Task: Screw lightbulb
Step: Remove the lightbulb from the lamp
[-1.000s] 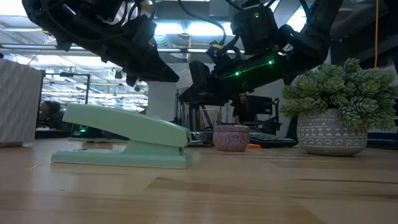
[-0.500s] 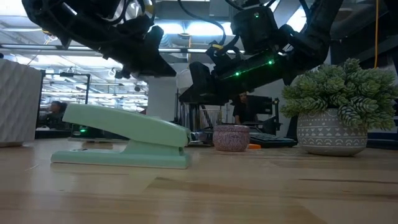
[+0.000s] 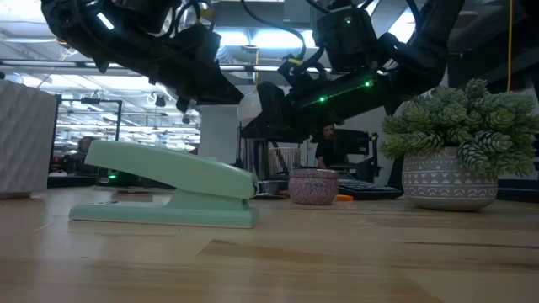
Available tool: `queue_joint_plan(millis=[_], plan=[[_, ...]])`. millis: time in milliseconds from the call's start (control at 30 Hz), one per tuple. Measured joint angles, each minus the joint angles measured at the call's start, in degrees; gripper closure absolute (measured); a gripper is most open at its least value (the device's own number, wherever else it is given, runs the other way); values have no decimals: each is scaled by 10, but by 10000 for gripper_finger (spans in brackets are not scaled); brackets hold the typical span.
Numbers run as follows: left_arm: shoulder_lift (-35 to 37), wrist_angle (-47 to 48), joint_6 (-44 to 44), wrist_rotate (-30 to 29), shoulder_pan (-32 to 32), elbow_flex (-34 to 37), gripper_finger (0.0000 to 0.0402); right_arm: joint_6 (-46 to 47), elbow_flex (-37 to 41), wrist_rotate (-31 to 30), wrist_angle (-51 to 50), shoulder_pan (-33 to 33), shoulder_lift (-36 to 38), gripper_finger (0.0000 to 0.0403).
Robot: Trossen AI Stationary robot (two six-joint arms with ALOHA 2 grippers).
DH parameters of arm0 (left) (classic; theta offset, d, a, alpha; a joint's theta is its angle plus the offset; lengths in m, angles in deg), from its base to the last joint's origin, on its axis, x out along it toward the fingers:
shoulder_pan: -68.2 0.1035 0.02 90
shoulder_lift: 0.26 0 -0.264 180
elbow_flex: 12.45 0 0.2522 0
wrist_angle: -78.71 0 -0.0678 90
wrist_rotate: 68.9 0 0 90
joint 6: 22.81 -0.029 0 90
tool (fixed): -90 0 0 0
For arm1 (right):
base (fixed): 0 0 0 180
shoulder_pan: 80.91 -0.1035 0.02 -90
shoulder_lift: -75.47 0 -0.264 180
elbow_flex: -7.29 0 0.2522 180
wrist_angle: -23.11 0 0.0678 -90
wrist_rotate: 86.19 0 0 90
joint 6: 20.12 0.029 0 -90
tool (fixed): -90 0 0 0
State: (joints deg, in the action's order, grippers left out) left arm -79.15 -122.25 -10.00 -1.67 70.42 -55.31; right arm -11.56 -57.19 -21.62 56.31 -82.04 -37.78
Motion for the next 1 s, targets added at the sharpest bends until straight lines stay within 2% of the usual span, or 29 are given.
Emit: queue_joint_plan(millis=[333, 667, 1000], plan=[[2, 35, 39, -7, -36, -1, 402, -1, 1, 18, -6, -1, 0, 226], [-2, 49, 43, 23, -41, 1, 401, 2, 0, 24, -15, 2, 0, 193], [-1, 33, 33, -35, -23, 0, 401, 2, 0, 36, -15, 1, 0, 190]])
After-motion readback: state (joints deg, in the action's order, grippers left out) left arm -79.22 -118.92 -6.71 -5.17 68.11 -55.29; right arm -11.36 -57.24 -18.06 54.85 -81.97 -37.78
